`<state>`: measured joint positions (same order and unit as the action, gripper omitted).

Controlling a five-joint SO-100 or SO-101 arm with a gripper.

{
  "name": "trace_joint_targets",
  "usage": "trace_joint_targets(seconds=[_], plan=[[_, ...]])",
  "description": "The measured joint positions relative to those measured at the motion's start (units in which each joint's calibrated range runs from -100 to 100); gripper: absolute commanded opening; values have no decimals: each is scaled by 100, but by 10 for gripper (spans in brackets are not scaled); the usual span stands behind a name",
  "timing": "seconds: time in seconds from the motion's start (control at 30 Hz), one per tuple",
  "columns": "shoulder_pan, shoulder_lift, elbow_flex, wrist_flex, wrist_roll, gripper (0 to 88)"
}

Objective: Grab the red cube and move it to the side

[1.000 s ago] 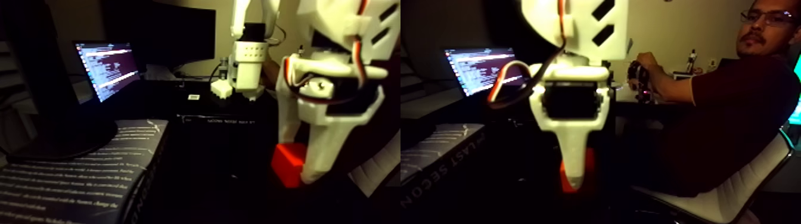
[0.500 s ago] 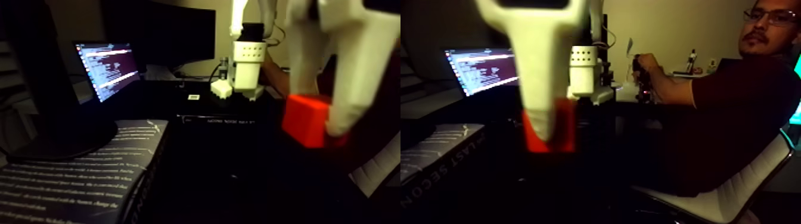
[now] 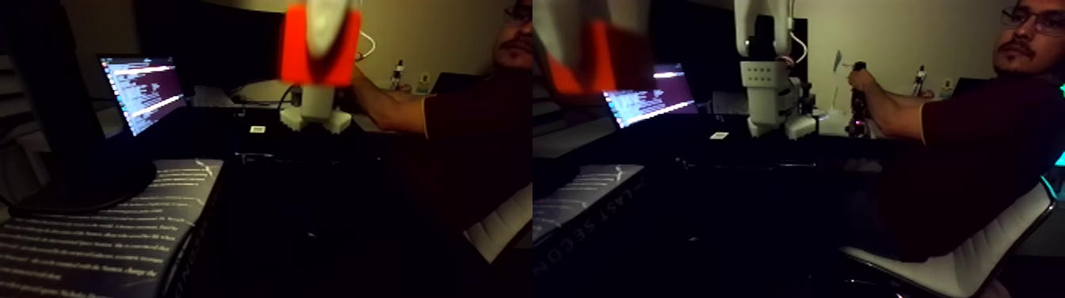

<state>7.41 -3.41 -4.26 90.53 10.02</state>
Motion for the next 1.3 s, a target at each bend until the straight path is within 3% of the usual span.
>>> trace_joint_targets(seconds=[0.2,0.63,0.93,1.3], plan=[[564,353,-644,310,157,27],[1792,1843,-626,-914,420,28],[2023,2036,299,-1746,687,28],[2077,2036,363,-1795,1075,62]])
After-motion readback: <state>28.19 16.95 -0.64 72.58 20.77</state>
